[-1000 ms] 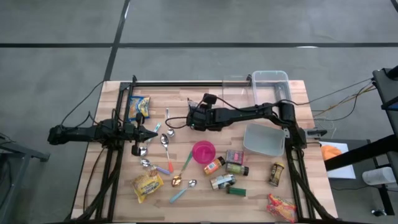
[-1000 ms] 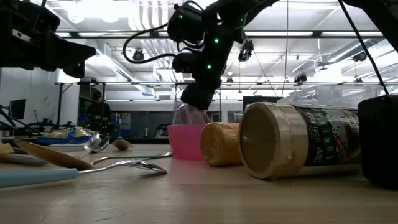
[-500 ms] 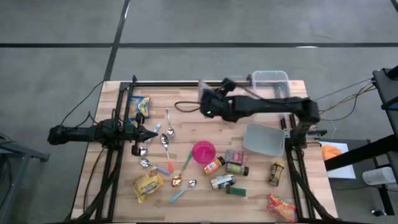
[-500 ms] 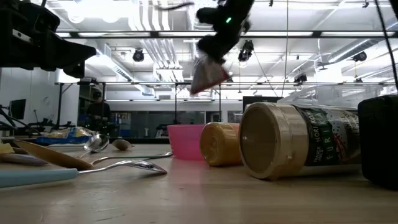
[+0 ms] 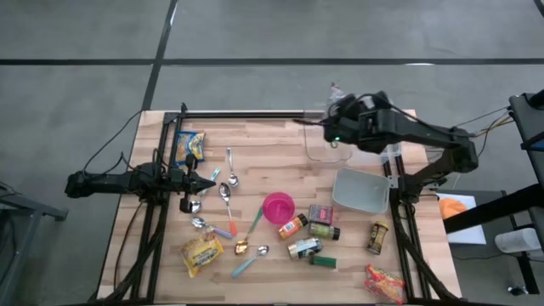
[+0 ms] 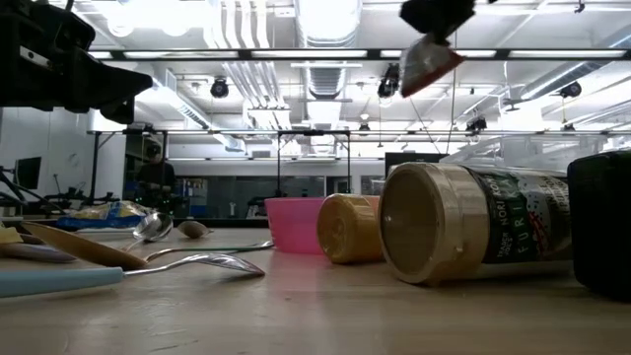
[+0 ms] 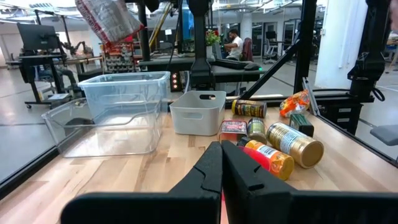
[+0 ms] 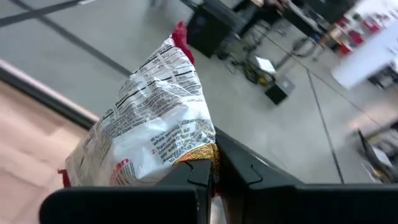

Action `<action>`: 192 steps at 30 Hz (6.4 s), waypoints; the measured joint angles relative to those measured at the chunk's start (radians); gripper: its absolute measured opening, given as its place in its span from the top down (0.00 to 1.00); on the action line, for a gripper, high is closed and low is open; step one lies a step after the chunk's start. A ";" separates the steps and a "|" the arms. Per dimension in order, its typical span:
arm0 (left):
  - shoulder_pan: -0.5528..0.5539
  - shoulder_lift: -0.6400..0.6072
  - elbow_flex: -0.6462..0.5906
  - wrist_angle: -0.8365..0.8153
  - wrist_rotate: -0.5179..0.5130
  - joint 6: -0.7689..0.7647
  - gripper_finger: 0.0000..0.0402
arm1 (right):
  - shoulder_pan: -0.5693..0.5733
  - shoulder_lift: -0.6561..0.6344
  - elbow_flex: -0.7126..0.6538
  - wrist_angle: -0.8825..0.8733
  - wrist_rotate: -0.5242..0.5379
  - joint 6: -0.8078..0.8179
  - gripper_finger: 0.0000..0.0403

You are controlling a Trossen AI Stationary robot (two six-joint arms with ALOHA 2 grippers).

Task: Pick & Place Food Item
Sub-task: Put the red noodle pack into the white bin, then put the orange noodle pack into the white bin

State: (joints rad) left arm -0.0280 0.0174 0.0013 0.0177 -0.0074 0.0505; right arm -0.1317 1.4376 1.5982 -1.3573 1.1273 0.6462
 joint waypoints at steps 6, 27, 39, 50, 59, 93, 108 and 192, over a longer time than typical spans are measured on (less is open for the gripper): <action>0.000 0.000 0.000 0.000 0.000 0.000 1.00 | -0.075 -0.034 -0.028 -0.116 0.004 0.111 0.97; 0.000 0.000 0.000 0.000 0.000 0.000 1.00 | -0.423 -0.044 -0.383 -0.078 -0.172 0.289 0.97; 0.000 0.000 0.000 0.000 0.000 0.000 1.00 | -0.468 -0.044 -0.543 0.063 -0.217 0.289 0.97; 0.000 0.000 0.000 0.000 0.000 0.000 1.00 | -0.467 -0.051 -0.545 0.081 -0.220 0.287 0.74; 0.000 0.000 0.000 0.000 0.000 0.000 1.00 | -0.467 -0.074 -0.541 0.086 -0.220 0.281 0.58; 0.000 0.000 0.000 0.000 0.000 0.000 1.00 | -0.247 -0.215 -0.378 0.107 -0.376 0.135 0.41; 0.000 0.000 0.000 0.000 0.000 0.000 1.00 | 0.236 -0.244 -0.328 0.107 -0.666 0.237 0.41; 0.000 0.000 0.000 0.000 0.000 0.000 1.00 | 1.118 0.724 0.135 -0.046 -1.334 1.122 0.41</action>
State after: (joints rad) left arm -0.0280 0.0170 0.0013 0.0175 -0.0071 0.0508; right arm 0.9866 2.1620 1.7337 -1.4031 -0.2070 1.7687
